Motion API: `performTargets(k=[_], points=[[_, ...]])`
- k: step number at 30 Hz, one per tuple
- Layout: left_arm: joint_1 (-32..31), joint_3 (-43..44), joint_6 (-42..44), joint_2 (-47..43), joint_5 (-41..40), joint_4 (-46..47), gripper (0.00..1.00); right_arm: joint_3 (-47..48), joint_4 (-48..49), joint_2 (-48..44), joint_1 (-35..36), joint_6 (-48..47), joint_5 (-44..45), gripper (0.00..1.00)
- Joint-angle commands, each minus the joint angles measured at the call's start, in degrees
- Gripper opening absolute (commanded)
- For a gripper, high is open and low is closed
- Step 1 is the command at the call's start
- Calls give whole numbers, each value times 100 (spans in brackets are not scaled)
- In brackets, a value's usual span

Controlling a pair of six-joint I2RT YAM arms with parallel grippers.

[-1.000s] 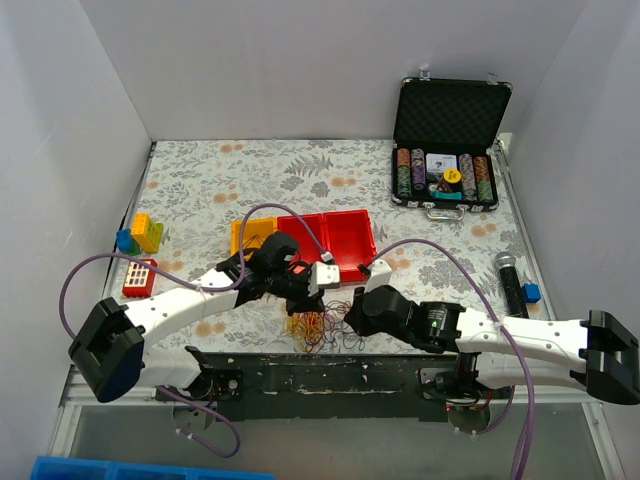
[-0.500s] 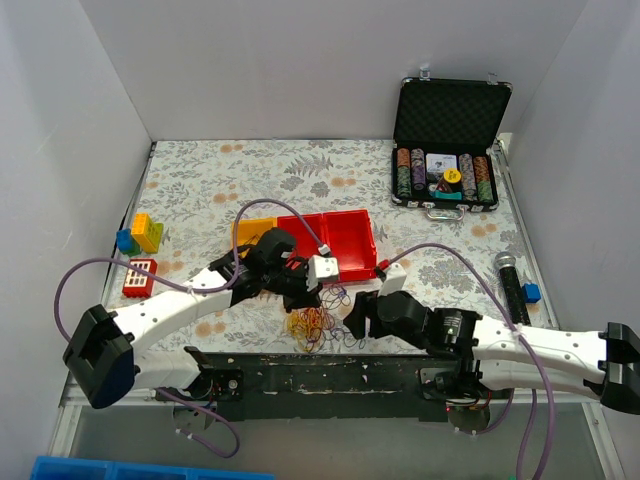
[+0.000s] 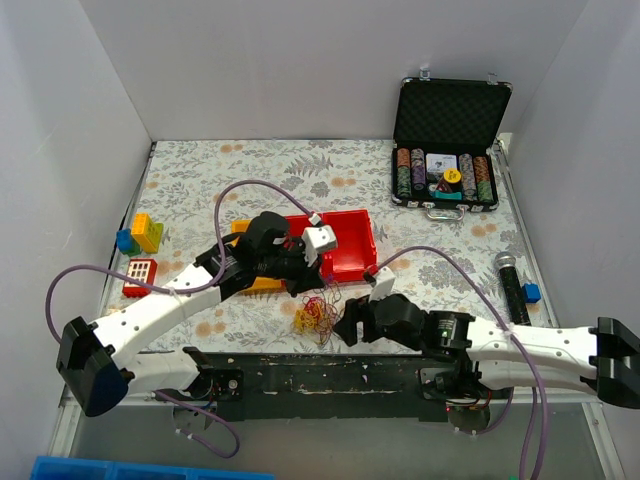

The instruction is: Untangle the cables

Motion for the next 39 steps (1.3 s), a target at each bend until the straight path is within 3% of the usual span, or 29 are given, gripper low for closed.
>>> performTargets(k=[1, 9, 14, 21, 28, 32, 39], points=[[18, 61, -418, -299, -132, -148, 0, 479, 912, 424, 102, -500, -91, 83], [18, 104, -480, -501, -246, -262, 0, 674, 1544, 1426, 102, -650, -20, 81], [18, 797, -357, -510, -377, -604, 0, 586, 1897, 2112, 102, -545, -187, 73], [18, 1747, -207, -607, -913, -842, 0, 261, 2257, 2666, 102, -343, -495, 52], [18, 2652, -41, -634, -1292, -816, 0, -222, 2310, 2676, 119, -18, -627, 16], [18, 3206, 65, -563, -1380, -710, 0, -434, 2091, 2553, 111, 158, -574, 5], [10, 3980, 355, -563, -1783, 18, 0, -732, 1503, 2070, 137, 413, -363, 1]])
